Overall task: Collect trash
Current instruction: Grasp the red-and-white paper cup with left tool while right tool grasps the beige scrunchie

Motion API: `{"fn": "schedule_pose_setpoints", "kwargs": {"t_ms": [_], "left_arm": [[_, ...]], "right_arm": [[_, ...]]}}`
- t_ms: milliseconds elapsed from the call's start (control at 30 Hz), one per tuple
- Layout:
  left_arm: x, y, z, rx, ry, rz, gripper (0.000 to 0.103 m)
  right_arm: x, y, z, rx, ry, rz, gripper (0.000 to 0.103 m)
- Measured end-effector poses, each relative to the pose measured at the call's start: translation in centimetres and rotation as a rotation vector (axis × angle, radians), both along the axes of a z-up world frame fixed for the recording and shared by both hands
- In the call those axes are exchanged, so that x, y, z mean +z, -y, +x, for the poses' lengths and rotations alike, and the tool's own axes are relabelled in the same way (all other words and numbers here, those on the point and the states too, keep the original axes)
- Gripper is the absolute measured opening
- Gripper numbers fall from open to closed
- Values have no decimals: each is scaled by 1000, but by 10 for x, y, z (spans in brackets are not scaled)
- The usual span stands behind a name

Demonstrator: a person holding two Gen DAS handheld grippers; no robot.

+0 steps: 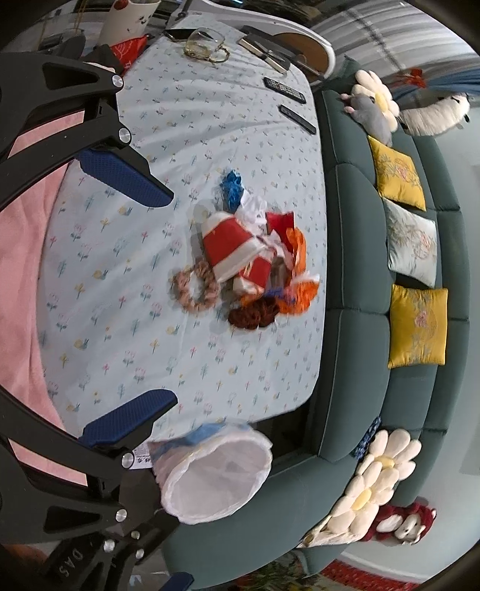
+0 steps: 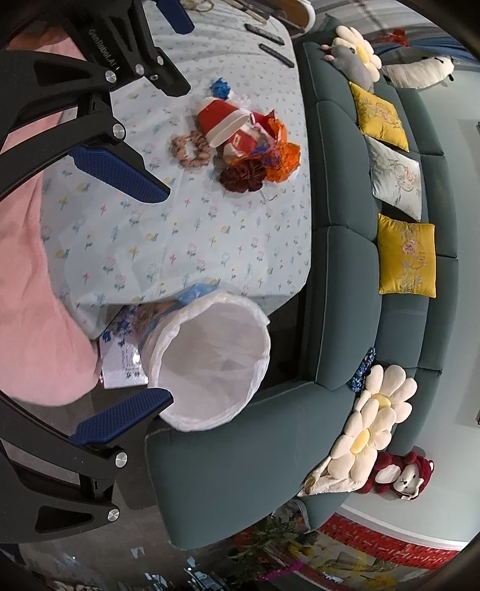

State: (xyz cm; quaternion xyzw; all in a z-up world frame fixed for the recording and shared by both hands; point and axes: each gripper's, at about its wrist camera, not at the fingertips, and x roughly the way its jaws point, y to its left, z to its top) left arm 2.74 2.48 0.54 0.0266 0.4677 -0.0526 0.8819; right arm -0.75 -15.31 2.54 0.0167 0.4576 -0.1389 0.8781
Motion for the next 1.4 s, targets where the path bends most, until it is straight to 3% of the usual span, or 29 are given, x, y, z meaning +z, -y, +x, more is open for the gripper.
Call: {"fn": "schedule_pose_setpoints", "kwargs": {"t_ms": [467,733,1100,1300,1400], "left_arm": [[-51,-108,74,76,-43,-87,95],[-85,-112,118,98,-113,-135,95],[-133,-87,163,113,-212,-140,96],[-151,-99,170,166,-245,-177,95],[-154,-104,170,166,-245,-196,82]], "right_arm": [[-45,-73,81,77,67,63,96],[-99,-111,126,138,-3,81,94],[-166,-123,157,153,-131,146,77],[-187,-130,168,157,-170,189,67],[-198,-135,171,166,-195,196,55]]}}
